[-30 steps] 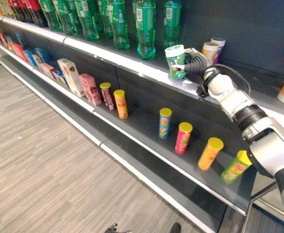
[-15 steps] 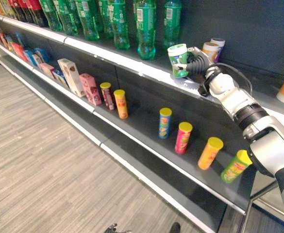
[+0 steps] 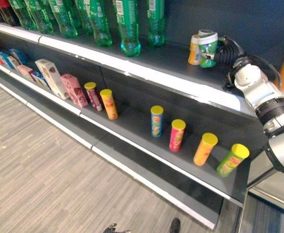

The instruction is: Put the goods on the table back onto the shelves and tidy them up.

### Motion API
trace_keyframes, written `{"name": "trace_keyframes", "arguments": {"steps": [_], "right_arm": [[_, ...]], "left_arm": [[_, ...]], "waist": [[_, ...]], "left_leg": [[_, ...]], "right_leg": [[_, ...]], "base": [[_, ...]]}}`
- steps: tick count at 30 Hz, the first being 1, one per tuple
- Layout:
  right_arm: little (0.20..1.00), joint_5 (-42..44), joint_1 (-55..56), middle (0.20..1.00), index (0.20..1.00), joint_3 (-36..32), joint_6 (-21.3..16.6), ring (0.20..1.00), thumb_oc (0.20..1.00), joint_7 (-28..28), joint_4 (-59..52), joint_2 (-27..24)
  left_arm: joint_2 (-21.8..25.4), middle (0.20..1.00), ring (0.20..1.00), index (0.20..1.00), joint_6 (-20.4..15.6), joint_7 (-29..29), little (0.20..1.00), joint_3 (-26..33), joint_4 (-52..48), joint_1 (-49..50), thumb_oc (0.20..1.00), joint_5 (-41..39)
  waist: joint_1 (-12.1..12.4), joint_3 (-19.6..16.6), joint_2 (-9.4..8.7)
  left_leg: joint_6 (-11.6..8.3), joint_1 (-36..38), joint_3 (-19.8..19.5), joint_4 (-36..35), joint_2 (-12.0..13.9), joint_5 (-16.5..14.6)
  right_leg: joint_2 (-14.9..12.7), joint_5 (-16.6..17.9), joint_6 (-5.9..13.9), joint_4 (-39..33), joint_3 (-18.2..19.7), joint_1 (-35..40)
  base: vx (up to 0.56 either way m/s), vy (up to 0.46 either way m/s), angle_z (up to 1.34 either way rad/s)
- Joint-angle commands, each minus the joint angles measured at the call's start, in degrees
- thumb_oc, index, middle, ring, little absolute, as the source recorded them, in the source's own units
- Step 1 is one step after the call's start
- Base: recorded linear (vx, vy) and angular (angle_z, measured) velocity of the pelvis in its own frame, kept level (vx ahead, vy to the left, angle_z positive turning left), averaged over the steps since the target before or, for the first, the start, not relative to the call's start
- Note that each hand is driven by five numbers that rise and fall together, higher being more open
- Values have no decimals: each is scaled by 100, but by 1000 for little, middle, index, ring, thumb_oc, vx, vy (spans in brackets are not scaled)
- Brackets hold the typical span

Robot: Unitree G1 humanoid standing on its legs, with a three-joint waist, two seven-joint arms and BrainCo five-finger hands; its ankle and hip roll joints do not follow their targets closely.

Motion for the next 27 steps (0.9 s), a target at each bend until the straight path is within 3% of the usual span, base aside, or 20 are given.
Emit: {"name": "trace_keyframes", "arguments": {"steps": [1,15,27], "right_arm": [[200,5,-282,200,200,338,-92,200,200,-87,267,99],[200,466,-7,200,200,175,-245,200,200,-23,-996,-29],[200,484,-140,200,200,332,-178,200,200,73,-23,456]], "left_arm": [[179,1000,1000,1000,-42,23,1000,-107,221,-360,1000,-183],[134,1000,1000,1000,14,35,1000,68,248,-298,1000,-228],[145,1000,1000,1000,-16,31,1000,-4,241,-293,1000,-332]], "waist": [[136,135,-204],[91,140,-204],[249,147,-222]], "left_leg": [[-299,52,302,-99,50,17],[-304,74,378,-99,72,14],[-321,35,296,-99,67,58]], "right_leg": [[-282,-1181,555,242,489,753],[-279,-1176,546,228,536,749],[-301,-1172,551,214,415,793]], "base": [[-7,0,-4],[-1,1,-1],[2,-3,3]]}}
